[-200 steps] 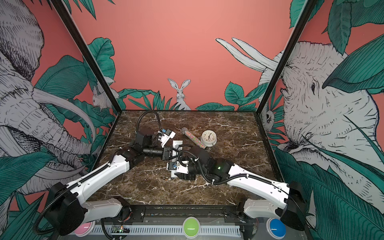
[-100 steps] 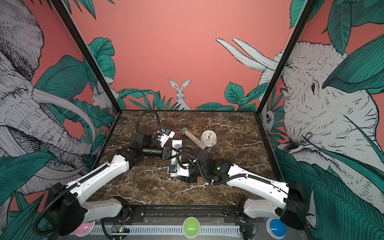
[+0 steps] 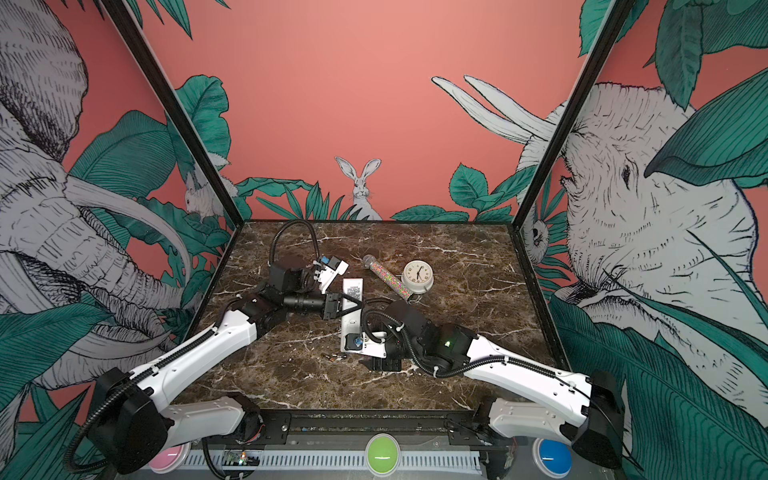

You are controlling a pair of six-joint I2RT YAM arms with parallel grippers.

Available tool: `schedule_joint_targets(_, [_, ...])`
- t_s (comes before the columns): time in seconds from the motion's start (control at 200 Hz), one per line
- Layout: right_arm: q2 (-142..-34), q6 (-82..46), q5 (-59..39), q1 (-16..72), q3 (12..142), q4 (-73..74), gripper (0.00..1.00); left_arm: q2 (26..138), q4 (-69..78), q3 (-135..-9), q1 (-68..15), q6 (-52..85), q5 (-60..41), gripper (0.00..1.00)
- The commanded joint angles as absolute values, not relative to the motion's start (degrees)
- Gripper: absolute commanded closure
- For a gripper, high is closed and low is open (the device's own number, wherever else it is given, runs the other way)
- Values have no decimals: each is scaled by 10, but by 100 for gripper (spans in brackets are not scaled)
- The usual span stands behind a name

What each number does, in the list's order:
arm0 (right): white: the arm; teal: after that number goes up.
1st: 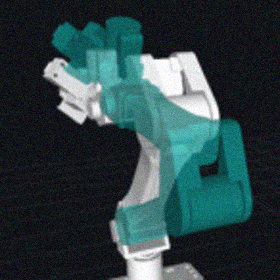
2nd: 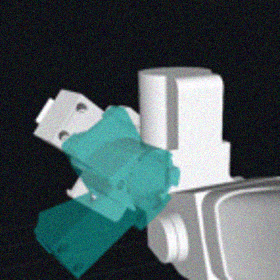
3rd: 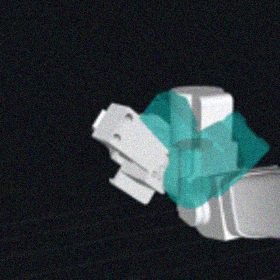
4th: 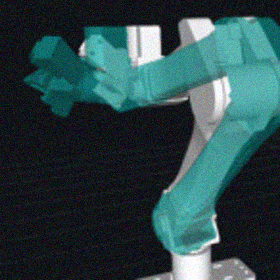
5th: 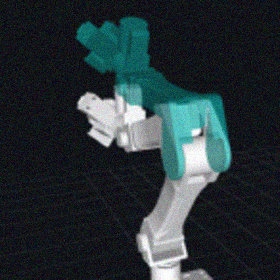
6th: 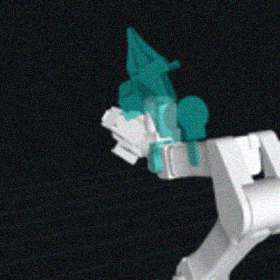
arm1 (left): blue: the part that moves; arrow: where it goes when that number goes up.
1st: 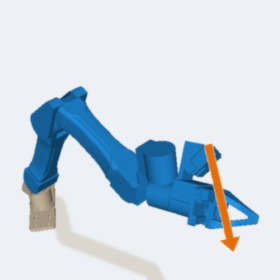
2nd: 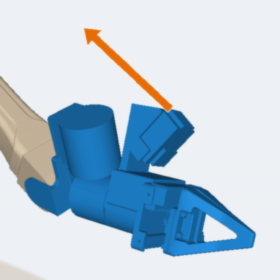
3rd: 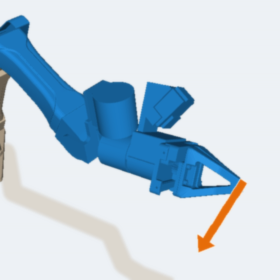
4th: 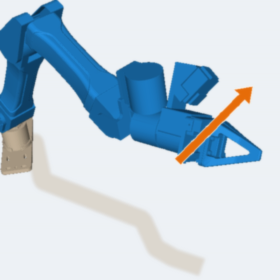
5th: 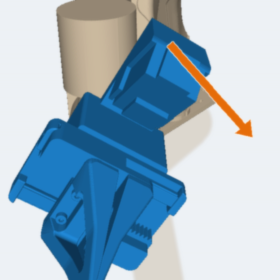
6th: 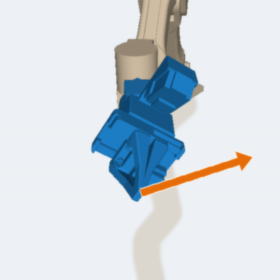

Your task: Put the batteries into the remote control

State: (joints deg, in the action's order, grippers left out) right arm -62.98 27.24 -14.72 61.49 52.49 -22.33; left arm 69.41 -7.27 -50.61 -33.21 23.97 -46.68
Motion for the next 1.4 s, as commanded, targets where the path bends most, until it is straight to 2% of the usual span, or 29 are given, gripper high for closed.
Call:
schedule_joint_targets(0.0, [-622, 279, -125, 618, 524, -171, 37, 678, -44, -514, -330, 240, -476, 100])
schedule_joint_targets(0.42, [-669, 314, -109, 618, 556, -144, 30, 672, -40, -507, -330, 244, -481, 100])
schedule_joint_targets(0.79, [-675, 317, -93, 618, 556, -145, 15, 678, -26, -506, -331, 250, -487, 100])
schedule_joint_targets(1.03, [-682, 322, -82, 618, 556, -139, 9, 673, -26, -503, -330, 252, -487, 100])
schedule_joint_targets(1.39, [-704, 325, -92, 619, 565, -139, 8, 674, -21, -504, -330, 255, -489, 100])
